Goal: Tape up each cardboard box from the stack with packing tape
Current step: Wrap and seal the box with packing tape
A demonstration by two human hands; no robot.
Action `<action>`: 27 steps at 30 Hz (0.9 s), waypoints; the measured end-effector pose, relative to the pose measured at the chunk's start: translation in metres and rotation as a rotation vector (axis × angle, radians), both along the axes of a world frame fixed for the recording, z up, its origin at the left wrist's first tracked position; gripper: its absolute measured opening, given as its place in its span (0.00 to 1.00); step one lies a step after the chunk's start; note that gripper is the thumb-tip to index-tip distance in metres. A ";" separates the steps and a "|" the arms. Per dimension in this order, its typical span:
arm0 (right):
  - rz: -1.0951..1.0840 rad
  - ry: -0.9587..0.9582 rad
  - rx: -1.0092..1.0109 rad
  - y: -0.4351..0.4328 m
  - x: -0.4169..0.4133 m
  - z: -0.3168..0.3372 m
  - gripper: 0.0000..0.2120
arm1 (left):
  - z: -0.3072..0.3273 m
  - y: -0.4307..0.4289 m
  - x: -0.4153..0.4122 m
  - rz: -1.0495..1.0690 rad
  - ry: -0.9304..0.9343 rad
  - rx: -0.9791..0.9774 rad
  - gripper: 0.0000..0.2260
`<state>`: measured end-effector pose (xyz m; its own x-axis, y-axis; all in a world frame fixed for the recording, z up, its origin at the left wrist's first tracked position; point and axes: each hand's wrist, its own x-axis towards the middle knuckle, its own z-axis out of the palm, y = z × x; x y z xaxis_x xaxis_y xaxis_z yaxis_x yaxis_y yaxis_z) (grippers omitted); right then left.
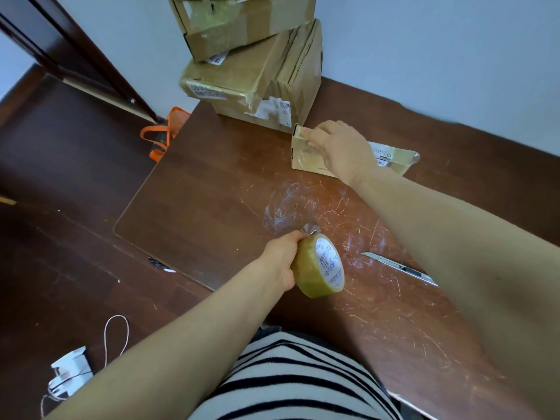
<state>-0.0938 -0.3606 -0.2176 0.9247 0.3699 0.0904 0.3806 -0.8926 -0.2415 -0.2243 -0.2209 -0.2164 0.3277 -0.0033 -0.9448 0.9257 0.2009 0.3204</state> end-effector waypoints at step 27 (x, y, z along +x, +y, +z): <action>-0.049 0.365 -0.193 -0.010 -0.068 -0.059 0.34 | 0.012 0.015 0.008 0.012 -0.159 0.119 0.04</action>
